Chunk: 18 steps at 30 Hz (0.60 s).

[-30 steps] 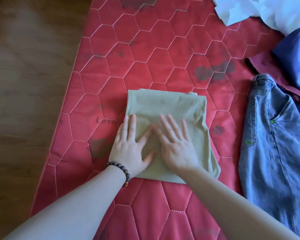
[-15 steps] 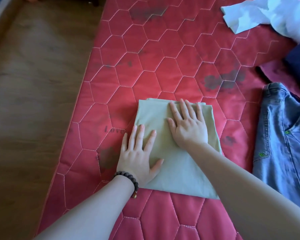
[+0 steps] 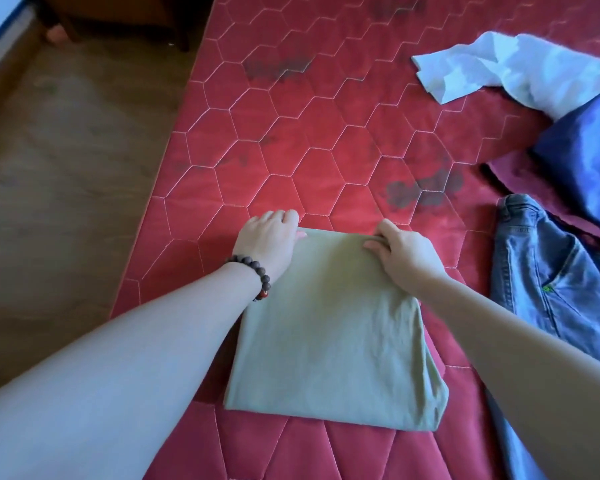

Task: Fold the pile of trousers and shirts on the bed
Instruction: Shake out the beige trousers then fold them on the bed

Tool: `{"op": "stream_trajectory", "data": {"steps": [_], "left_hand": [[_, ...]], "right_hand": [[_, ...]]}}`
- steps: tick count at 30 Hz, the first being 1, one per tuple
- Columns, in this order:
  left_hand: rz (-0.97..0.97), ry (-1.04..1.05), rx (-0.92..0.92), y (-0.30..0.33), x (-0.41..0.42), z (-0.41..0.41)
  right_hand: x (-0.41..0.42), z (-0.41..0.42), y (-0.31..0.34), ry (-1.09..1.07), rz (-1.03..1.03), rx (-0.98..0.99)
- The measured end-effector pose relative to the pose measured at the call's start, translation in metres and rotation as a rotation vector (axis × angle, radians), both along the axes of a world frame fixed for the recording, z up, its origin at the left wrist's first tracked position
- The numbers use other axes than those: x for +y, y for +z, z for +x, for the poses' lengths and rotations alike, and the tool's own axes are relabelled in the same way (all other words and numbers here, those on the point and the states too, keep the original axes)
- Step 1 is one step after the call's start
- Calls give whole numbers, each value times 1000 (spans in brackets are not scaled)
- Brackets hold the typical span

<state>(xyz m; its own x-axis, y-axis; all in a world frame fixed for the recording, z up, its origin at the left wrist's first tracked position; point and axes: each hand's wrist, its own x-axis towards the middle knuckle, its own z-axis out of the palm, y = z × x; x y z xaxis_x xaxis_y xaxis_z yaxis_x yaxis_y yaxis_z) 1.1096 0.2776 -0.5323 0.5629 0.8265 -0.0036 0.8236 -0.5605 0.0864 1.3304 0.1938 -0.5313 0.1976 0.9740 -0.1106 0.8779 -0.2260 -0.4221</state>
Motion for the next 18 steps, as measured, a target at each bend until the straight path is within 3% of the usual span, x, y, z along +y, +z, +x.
{"op": "stream_trajectory", "data": {"steps": [3, 5, 8, 10, 12, 15, 18], "left_hand": [[46, 24, -111, 1, 7, 4], [-1, 87, -20, -3, 9, 8], [102, 199, 1, -2, 0, 16], [226, 77, -115, -3, -19, 25], [187, -67, -108, -12, -40, 29], [-25, -39, 62, -28, -55, 20], [-70, 46, 91, -34, -50, 10]], "right_hand": [[12, 1, 0, -48, 16, -28], [17, -3, -2, -80, -26, -87], [16, -19, -3, -139, 44, -396], [8, -40, -7, -67, 248, -442], [-6, -64, -20, 88, 373, -319], [-21, -83, -38, 125, 207, -266], [-23, -72, -39, 69, 37, -325]]}}
